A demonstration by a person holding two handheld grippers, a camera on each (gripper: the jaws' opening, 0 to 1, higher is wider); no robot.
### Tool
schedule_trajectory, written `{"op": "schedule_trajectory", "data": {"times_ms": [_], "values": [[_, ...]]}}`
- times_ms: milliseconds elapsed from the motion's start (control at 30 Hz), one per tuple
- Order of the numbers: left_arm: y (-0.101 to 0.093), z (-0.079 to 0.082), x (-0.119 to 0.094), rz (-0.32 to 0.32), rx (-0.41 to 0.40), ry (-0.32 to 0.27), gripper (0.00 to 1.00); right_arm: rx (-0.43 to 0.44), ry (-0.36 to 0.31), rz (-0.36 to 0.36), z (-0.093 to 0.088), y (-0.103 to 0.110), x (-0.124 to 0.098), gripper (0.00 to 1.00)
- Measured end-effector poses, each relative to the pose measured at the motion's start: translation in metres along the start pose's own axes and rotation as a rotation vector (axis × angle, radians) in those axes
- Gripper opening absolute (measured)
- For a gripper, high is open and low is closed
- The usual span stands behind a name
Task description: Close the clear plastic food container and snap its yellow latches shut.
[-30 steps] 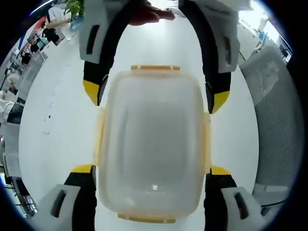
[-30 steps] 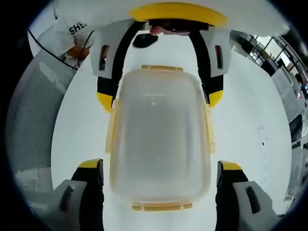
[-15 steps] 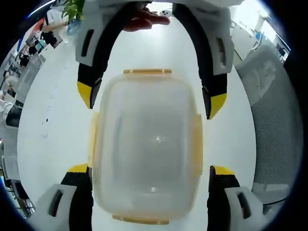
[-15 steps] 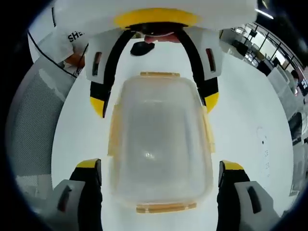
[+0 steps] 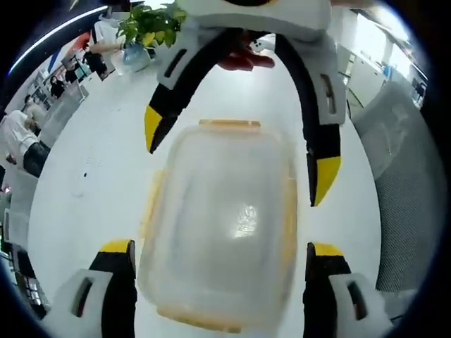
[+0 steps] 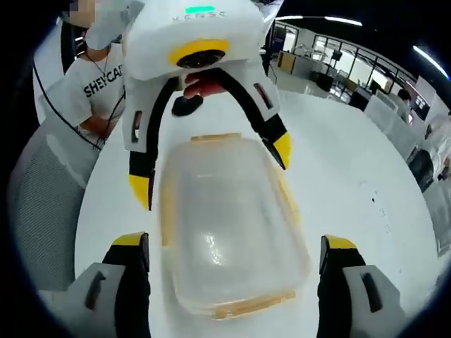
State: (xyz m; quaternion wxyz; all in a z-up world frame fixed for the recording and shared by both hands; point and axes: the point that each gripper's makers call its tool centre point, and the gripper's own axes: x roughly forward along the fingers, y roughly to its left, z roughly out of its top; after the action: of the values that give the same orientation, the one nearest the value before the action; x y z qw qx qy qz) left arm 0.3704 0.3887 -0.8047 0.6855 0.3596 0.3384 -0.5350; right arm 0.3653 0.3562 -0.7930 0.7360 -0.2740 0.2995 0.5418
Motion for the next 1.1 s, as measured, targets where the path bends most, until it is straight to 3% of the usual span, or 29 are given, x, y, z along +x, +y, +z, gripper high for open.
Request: {"op": "schedule_trajectory", "data": {"times_ms": [133, 467, 500, 533, 567, 633, 933, 1100], "values": [[0.003, 0.008, -0.006, 0.045, -0.067, -0.098, 0.99, 0.028, -0.074, -0.048, 0.006, -0.002, -0.003, 0.99], [-0.001, 0.001, -0.011, 0.100, -0.144, -0.176, 0.99, 0.089, -0.181, -0.144, 0.012, -0.012, -0.011, 0.99], [0.000, 0.006, -0.013, 0.103, -0.199, -0.226, 0.99, 0.098, -0.193, -0.146, 0.013, -0.012, -0.012, 0.99], [0.002, 0.006, -0.015, 0.111, -0.212, -0.236, 0.99, 0.110, -0.202, -0.146, 0.014, -0.011, -0.012, 0.98], [0.005, 0.005, -0.016, 0.123, -0.207, -0.234, 0.99, 0.120, -0.216, -0.146, 0.015, -0.011, -0.013, 0.97], [0.008, 0.010, -0.020, 0.152, -0.198, -0.288, 0.98, 0.118, -0.238, -0.162, 0.017, -0.011, -0.015, 0.97], [0.002, 0.002, -0.023, 0.198, -0.239, -0.321, 0.99, 0.172, -0.297, -0.216, 0.018, -0.010, -0.018, 0.99], [0.008, 0.002, -0.030, 0.232, -0.347, -0.392, 0.99, 0.213, -0.336, -0.234, 0.019, -0.011, -0.021, 1.00]]}}
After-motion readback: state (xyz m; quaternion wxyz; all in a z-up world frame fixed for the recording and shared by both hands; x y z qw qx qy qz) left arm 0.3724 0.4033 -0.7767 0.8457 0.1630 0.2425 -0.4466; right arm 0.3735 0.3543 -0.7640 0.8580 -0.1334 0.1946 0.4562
